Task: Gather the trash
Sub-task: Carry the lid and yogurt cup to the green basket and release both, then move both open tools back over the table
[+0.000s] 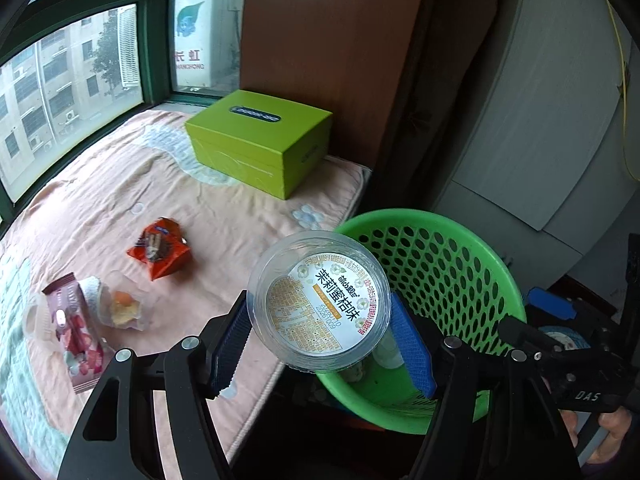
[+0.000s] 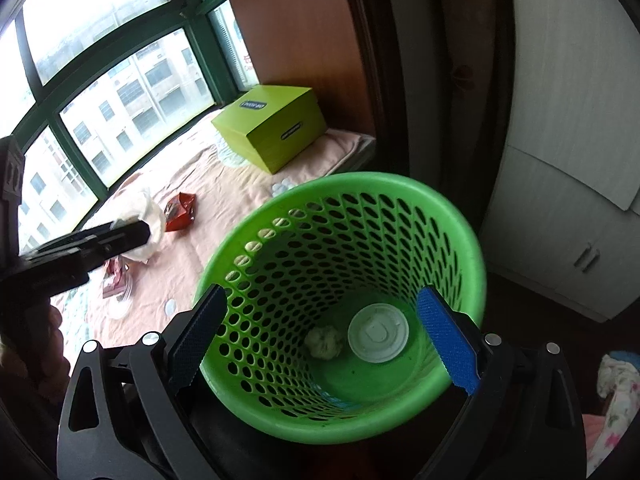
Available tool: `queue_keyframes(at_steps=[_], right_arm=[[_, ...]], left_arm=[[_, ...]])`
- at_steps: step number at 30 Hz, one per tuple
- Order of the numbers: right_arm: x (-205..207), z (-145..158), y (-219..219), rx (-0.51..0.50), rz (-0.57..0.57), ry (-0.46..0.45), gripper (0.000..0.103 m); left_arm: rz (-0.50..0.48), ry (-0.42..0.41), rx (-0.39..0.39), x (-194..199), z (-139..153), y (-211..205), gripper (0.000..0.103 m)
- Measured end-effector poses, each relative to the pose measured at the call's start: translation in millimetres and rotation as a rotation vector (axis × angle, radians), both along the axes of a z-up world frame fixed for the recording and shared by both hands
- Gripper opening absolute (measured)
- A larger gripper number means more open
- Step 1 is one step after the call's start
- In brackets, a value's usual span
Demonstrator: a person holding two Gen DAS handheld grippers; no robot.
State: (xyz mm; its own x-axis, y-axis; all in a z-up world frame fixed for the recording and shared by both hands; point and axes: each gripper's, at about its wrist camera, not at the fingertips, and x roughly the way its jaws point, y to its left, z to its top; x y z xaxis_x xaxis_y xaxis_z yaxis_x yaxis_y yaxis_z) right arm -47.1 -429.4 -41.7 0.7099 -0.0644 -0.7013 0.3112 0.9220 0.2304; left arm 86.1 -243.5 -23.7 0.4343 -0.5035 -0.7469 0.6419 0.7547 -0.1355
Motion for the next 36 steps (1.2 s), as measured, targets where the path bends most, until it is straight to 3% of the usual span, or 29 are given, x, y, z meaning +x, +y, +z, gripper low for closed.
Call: queue_keyframes(at_steps=[14, 16, 20, 27, 36], right_arm=[[-20, 1, -23, 0.030, -0.072, -0.031, 0.095], [-21, 1, -24, 0.034, -0.072, -0.031, 0.095], [-21, 1, -25, 0.038, -0.070, -0.030, 0.095], [-18, 3, -18, 0.043, -0.049, -0.034, 0.095], [4, 7, 8, 0.043, 0.028, -0.033, 0.095]], left_arm=[[-0.087, 0.061, 0.039, -18, -24, -46, 0.067], [-0.092, 0.057, 0.042, -21, -25, -49, 0.081], [-0.101, 0.053, 0.040, -25, -25, -53, 0.084], [-0.041, 0.046, 0.031, -21, -21, -33, 0.088], [0.116, 0.030, 0.014, -2, -14, 27, 0.089]])
